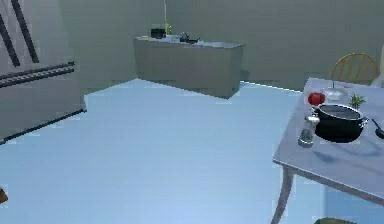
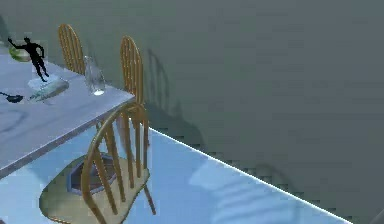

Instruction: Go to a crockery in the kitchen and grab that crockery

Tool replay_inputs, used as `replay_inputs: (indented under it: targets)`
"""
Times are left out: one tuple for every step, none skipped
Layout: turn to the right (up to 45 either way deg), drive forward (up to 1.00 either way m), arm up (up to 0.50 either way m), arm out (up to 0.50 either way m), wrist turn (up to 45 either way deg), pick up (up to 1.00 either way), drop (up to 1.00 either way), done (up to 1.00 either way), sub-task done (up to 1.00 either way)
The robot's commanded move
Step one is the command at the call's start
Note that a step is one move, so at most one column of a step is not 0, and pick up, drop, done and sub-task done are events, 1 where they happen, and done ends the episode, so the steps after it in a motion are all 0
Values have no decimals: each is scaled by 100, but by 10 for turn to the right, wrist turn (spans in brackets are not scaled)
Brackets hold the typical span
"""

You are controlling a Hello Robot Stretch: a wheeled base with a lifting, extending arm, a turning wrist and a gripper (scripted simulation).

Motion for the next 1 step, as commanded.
replay_inputs:
  targets:
    - [0,75,0,0,0,0,0,0,0]
